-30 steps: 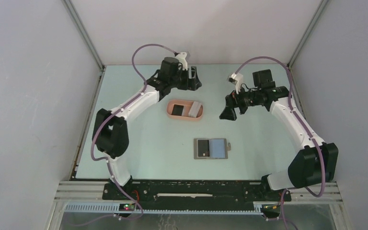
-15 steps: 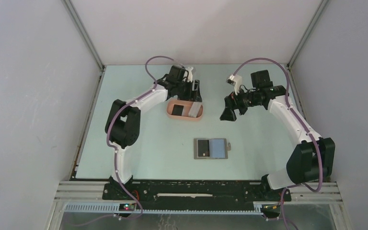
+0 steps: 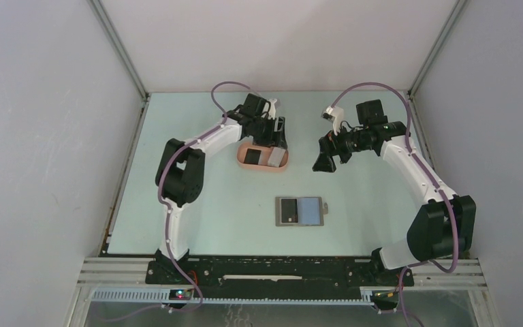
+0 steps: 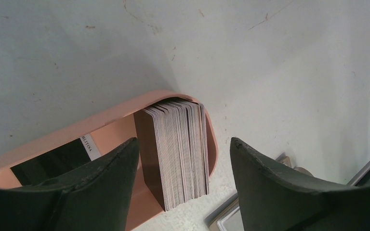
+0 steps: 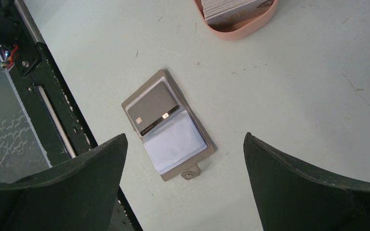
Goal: Put the credit cards into the card holder
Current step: Pick up the credit card from the storage box.
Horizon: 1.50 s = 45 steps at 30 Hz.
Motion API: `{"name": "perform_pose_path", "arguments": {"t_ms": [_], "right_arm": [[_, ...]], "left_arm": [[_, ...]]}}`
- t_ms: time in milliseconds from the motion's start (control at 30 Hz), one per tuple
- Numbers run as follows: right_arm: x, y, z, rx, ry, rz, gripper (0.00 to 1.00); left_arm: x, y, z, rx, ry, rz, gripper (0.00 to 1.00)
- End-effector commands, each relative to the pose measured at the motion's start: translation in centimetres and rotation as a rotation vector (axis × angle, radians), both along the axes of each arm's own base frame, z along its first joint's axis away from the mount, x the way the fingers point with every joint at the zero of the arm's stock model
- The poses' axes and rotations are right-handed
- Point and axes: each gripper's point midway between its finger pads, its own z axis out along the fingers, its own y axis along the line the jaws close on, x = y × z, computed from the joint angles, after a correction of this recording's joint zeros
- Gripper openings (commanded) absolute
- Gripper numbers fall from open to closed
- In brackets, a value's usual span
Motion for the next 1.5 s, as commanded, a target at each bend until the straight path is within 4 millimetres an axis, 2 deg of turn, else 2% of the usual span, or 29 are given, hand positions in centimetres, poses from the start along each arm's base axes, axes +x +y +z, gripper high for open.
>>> {"name": "perform_pose_path", "arguments": {"t_ms": [0, 867, 1100, 1467], "right_arm": [[0.2, -0.2, 0.2, -0.002, -0.020, 0.006, 1.00], [0.2, -0.1, 0.2, 0.000, -0.017, 0.007, 1.00], [0.2, -0.2, 0.1, -0.002, -0.018, 0.008, 1.00], [0.2, -0.2, 0.1, -0.002, -0.018, 0.008, 1.00]], "left_arm": [[0.6, -0.7, 1.7, -0.020, -0.028, -0.044, 0.75], [-1.0, -1.6, 0.2, 0.059, 0.026, -0.118, 0.75], [-1.4, -2.0, 0.5, 0.054, 0.025, -0.135, 0.74], [-1.1, -1.8, -0.8, 0.087, 0.048, -0.130, 0.74]]}}
